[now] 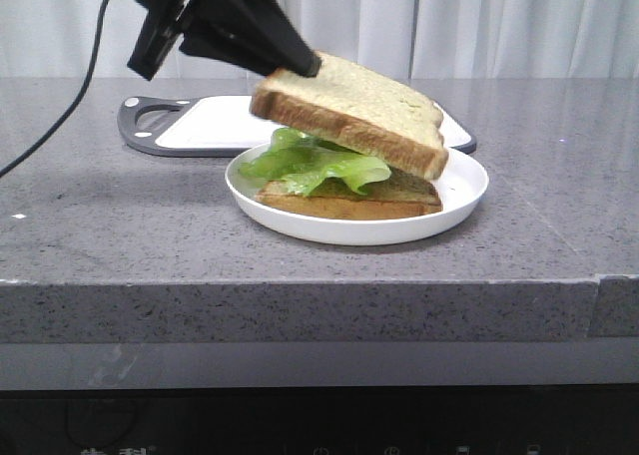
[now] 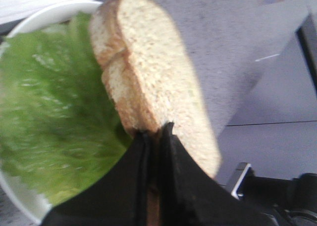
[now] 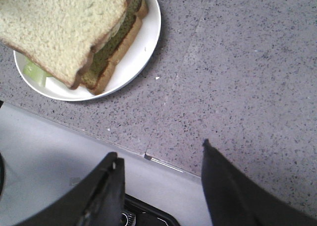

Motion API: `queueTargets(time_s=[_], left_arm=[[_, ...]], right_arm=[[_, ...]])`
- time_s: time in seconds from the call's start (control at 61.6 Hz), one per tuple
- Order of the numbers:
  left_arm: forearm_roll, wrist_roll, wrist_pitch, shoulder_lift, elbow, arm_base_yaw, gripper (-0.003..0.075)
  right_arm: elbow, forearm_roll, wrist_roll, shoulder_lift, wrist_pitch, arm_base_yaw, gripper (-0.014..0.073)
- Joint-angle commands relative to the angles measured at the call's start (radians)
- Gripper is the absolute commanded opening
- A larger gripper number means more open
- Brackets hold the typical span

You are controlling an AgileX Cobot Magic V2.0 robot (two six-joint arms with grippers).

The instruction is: Left arm grabs bread, right arm adds lettuce

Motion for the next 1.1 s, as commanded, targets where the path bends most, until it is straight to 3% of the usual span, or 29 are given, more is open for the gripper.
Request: queueTargets(time_s=[0.0,0.114,0.195,0.357,0.471,0.812,1.088], left_arm=[[-0.025,-0.030,-0.003,-0.047,-0.030,-0.006,-0.0020],[-0.022,-0.030,0.011,-0.047,-0.030,-0.006,-0.0014],[-0.012,-0.030,0.011,-0.047,-0.030,-0.006,0.0034],[-0.012,-0.030,0.015,-0.047,-0.030,-0.006,0.0260],[-0.007,-0.030,0.015,-0.050,-0.030,-0.006,0.0372],[0.173,-0.060,0.015,-0.186,-0.032,-0.004,0.0382],[0.606,-0.327,0.017,-0.387,-0.030,-0.004,0.0375]], right_arm=[[-0.033,0.016,-0.001,-0.009,-0.051,-0.003,0.0386],[-0.033,0.016,-0.001,-0.009,-0.051,-0.003,0.0386],[-0.033,0.016,-0.001,-0.009,-0.051,-0.003,0.0386],[-0.033,0.016,-0.001,-0.009,-0.051,-0.003,0.0386],[-0.033,0.016,-0.001,-0.009,-0.051,-0.003,0.0386],[-0.033,0.016,-0.001,-0.009,-0.049,-0.003,0.0386],[-0.033,0.012,-0.001,-0.009,-0.040,-0.003,0.0386]])
